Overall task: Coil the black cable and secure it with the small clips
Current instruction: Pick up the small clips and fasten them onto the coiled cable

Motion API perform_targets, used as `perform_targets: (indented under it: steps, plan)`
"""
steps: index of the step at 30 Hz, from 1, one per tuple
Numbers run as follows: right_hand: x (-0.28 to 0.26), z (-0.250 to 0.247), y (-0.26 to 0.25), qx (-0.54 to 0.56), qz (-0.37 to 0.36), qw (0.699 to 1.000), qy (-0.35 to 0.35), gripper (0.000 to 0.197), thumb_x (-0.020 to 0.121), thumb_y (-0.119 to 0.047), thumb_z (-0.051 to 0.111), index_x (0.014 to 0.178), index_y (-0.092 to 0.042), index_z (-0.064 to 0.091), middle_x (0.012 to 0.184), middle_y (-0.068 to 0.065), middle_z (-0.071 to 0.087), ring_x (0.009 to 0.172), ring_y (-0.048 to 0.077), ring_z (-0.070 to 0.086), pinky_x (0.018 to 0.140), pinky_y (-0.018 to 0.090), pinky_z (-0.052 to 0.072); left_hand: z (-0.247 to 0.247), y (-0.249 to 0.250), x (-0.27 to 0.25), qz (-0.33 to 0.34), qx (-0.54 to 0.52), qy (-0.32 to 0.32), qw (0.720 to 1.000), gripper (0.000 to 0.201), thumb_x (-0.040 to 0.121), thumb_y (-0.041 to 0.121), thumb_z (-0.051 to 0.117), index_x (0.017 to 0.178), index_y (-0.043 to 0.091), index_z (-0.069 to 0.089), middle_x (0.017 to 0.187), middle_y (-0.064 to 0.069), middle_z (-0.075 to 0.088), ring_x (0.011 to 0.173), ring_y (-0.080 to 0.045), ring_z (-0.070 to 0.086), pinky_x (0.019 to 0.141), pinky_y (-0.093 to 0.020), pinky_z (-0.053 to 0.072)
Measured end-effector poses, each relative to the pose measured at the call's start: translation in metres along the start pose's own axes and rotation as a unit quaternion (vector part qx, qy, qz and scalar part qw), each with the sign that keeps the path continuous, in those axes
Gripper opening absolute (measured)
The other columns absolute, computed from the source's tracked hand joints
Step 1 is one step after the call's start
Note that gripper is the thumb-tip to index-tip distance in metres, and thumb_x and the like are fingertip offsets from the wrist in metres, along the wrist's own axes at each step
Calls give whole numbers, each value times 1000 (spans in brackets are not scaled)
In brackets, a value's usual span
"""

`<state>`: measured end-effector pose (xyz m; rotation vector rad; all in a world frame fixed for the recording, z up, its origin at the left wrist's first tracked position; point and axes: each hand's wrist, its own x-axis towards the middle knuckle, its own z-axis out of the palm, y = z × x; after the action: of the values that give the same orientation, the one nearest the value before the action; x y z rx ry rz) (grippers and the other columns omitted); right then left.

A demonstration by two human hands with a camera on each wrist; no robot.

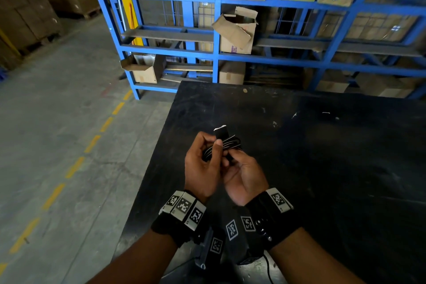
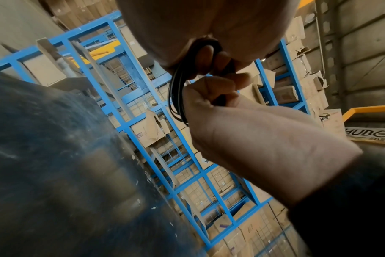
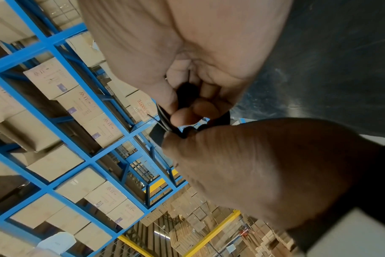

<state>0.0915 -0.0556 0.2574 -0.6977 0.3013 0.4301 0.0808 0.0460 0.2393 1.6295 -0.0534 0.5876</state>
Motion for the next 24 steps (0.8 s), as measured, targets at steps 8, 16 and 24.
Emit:
perform_targets:
  steps: [8,16,24]
  plan:
    - [-12,5,-5,-107,-16,994,28,15,96,-8,64,104,-5,75,83,8,79,62,10,70,59,19,54,-15,1,11,29,51,-3,998,11,102,8,57,93,3,59,66,-1,67,56,-8,67,54,-24,55]
    - [-12,-8,-2,-383,-266,885,7,14,88,2,73,98,-7,74,91,7,81,82,15,80,72,24,63,-20,-4,11,22,77,-14,997,9,102,6,57,95,1,60,74,0,69,62,-8,71,56,-19,55]
    - [-15,-21,-16,-671,-476,568,-15,19,87,-16,75,106,-20,73,97,-4,79,85,7,76,74,27,64,-19,-5,14,-3,79,-56,995,10,102,11,58,96,4,62,82,-2,71,71,-10,72,65,-20,56]
